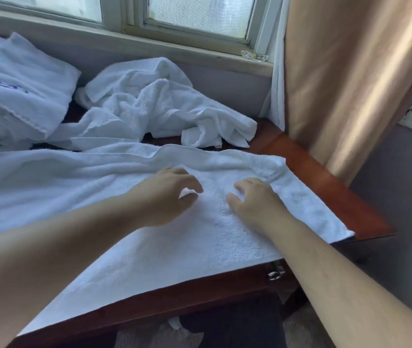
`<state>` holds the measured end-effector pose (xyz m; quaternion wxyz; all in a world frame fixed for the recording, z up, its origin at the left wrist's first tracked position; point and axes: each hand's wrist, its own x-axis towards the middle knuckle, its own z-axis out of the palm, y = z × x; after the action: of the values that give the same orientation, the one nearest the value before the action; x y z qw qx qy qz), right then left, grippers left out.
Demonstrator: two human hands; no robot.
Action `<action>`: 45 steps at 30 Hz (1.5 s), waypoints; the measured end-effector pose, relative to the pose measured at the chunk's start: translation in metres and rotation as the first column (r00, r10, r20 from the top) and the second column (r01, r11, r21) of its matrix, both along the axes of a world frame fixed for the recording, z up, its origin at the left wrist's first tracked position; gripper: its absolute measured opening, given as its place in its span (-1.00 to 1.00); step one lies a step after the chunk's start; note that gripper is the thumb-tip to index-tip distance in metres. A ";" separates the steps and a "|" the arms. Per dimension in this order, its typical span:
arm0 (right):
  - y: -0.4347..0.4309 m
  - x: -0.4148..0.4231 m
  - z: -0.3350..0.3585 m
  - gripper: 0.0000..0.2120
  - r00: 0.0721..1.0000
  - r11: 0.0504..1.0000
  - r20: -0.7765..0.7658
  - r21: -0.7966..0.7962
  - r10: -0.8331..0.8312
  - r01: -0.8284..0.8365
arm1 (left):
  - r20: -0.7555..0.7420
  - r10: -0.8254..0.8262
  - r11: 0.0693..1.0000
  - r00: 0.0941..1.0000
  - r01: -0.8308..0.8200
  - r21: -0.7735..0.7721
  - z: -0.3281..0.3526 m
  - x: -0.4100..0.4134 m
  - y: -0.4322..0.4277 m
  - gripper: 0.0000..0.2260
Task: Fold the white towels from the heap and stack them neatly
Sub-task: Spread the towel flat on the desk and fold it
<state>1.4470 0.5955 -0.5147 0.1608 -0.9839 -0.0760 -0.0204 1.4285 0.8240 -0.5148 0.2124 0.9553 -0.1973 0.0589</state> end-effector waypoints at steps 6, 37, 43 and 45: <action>0.009 0.048 -0.002 -0.36 0.994 0.989 -0.084 -0.136 -0.063 0.051 | 0.001 0.079 0.987 0.997 -0.078 0.141 -0.020 0.035 -0.023 -0.53; -0.001 0.129 -0.014 -0.35 0.980 0.968 -0.071 -0.187 -0.185 0.169 | 0.085 0.256 0.952 0.963 -0.266 0.150 -0.021 0.109 0.008 -0.50; -0.010 0.140 -0.021 -0.50 0.960 0.966 0.147 0.141 -0.237 0.217 | 0.076 0.308 0.933 0.948 -0.317 0.172 -0.025 0.108 0.004 -0.37; -0.014 0.142 -0.017 -0.56 0.917 0.887 0.233 0.412 -0.323 0.208 | 0.094 0.244 0.955 0.965 -0.256 0.149 -0.023 0.107 0.006 -0.44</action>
<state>1.5887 0.5817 -0.5318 0.3301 -0.9207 0.0430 -0.2035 1.5352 0.8298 -0.5375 0.1185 0.9836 -0.0869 0.1048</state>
